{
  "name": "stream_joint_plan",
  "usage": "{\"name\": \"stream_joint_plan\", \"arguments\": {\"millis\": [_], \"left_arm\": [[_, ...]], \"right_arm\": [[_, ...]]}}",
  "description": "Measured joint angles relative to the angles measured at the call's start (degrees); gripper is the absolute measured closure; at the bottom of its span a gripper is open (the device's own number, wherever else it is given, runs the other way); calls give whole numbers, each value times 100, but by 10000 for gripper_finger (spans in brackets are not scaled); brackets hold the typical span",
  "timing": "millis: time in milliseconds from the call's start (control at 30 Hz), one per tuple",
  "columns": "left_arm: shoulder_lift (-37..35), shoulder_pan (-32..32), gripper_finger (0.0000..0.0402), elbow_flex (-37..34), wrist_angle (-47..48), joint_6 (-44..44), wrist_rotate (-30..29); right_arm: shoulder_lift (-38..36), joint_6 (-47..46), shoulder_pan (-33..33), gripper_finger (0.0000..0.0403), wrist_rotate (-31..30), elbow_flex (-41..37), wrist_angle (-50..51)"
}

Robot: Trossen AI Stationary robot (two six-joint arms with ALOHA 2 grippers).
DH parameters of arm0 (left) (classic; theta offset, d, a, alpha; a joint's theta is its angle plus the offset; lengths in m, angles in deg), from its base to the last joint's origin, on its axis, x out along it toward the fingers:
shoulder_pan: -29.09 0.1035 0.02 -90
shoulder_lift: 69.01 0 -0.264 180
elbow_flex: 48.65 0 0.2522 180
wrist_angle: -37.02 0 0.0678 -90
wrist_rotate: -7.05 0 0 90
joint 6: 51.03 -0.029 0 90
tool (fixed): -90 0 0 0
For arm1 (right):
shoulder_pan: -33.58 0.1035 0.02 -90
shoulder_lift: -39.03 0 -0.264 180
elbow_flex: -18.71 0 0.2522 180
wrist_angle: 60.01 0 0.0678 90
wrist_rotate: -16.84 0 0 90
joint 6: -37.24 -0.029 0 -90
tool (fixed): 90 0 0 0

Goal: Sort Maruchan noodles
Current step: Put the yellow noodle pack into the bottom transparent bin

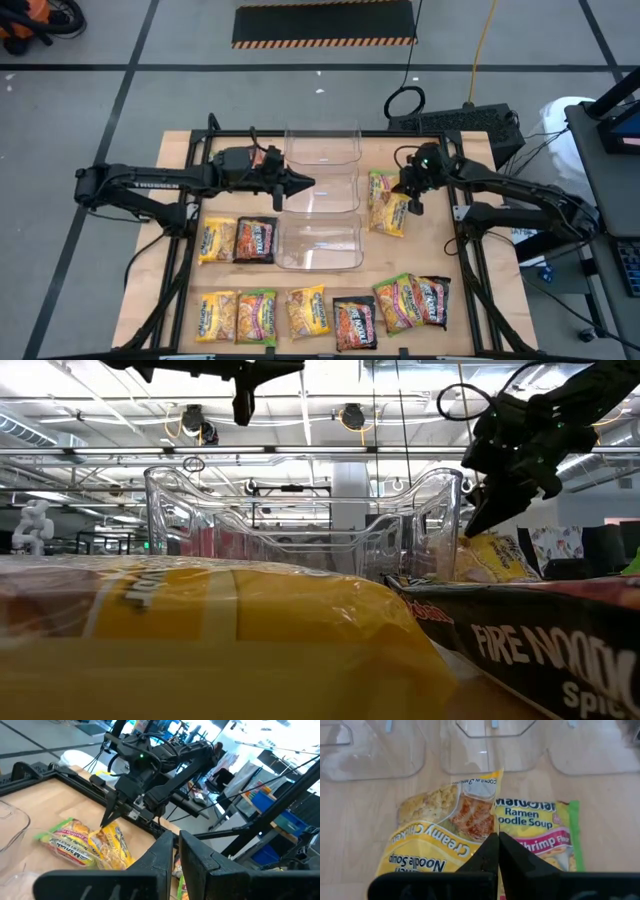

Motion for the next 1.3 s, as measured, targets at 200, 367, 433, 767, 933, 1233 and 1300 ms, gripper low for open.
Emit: {"name": "stream_joint_plan", "arguments": {"millis": [200, 367, 433, 767, 933, 1233, 1300], "left_arm": [[0, 0, 395, 0, 3, -113, 1], [0, -16, 398, 0, 31, -92, -2], [5, -20, 398, 0, 31, -92, -2], [28, -57, 356, -4, -32, 156, -4], [116, -39, 327, -4, -80, 238, -24], [782, 32, 314, -9, -421, 248, -129], [953, 70, 314, -4, -490, 248, -128]], "right_arm": [[-49, 0, 0, 403, 0, 0, 2], [-49, 0, 0, 403, 4, 0, 4], [-49, 0, -1, 403, 4, 0, 4], [-49, 0, -1, 403, 7, 0, 5], [-49, 0, 0, 403, 4, 0, 4], [-49, 1, -1, 403, 0, 0, 0], [-53, 2, -1, 403, -2, 0, 0]]}}
